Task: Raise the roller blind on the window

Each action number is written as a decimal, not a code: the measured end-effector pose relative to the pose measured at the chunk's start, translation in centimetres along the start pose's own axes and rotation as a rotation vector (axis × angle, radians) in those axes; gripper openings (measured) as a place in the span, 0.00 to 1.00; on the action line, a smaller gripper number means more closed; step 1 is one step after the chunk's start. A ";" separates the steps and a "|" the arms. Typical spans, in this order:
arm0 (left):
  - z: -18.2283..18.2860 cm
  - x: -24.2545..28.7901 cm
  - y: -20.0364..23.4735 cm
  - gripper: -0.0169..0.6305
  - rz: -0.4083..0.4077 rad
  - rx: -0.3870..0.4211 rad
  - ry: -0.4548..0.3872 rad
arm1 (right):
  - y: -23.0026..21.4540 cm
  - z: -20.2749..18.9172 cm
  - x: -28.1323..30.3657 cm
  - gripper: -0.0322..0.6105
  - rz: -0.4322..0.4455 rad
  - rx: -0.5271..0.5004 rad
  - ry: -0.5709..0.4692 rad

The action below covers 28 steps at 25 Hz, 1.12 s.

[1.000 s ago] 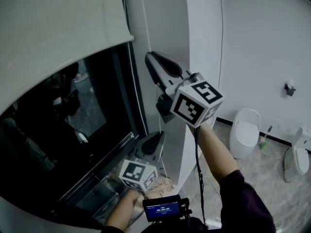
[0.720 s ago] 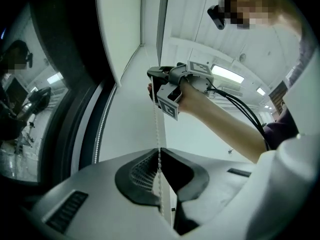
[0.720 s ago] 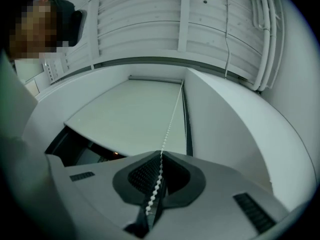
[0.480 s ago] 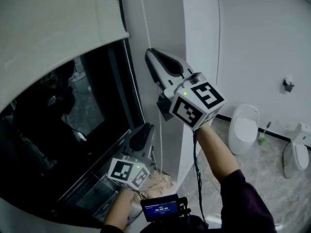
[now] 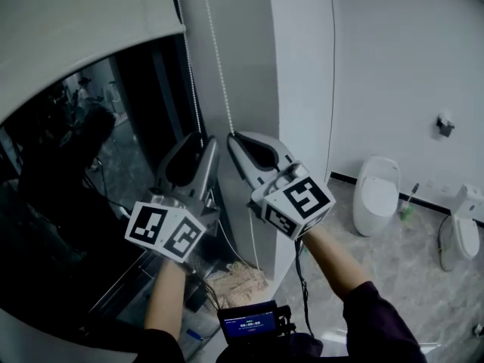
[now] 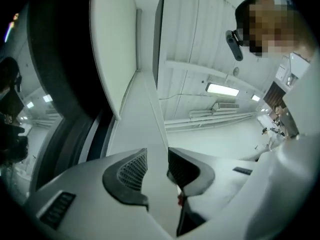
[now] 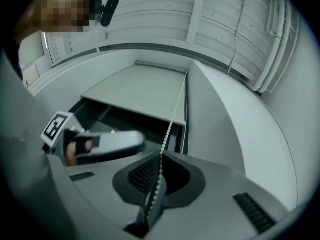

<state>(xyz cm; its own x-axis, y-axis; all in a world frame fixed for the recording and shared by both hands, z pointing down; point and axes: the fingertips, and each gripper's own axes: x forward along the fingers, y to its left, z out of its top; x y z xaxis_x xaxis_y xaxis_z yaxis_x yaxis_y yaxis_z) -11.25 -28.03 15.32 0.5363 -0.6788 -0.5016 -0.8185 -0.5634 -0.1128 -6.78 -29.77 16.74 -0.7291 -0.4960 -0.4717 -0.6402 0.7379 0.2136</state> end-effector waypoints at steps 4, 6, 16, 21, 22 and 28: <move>2.8 2.4 0.3 0.17 -0.025 -0.008 -0.026 | 1.7 -4.4 -2.3 0.08 0.008 0.042 0.053; 3.6 3.9 0.1 0.18 -0.042 -0.004 -0.023 | 2.3 -6.1 -3.6 0.08 0.011 0.065 0.078; 3.6 7.3 -0.4 0.17 -0.048 0.008 0.035 | 3.2 -7.5 -5.5 0.08 0.005 0.096 0.095; 3.7 6.8 -0.3 0.06 -0.038 0.015 0.025 | 3.0 -7.5 -5.5 0.08 0.000 0.110 0.091; 3.7 6.6 -0.1 0.06 -0.031 0.022 0.021 | 2.8 -7.8 -5.5 0.08 0.004 0.110 0.098; 3.1 4.0 0.6 0.05 0.014 0.058 0.014 | 0.0 -5.4 -4.7 0.08 0.035 0.285 0.014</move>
<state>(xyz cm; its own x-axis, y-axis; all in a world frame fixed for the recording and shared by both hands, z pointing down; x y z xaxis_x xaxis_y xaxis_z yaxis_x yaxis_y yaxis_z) -10.26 -29.61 10.61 0.5276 -0.6931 -0.4911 -0.8361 -0.5261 -0.1557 -4.69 -29.92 23.62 -0.7538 -0.4731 -0.4559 -0.5224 0.8524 -0.0208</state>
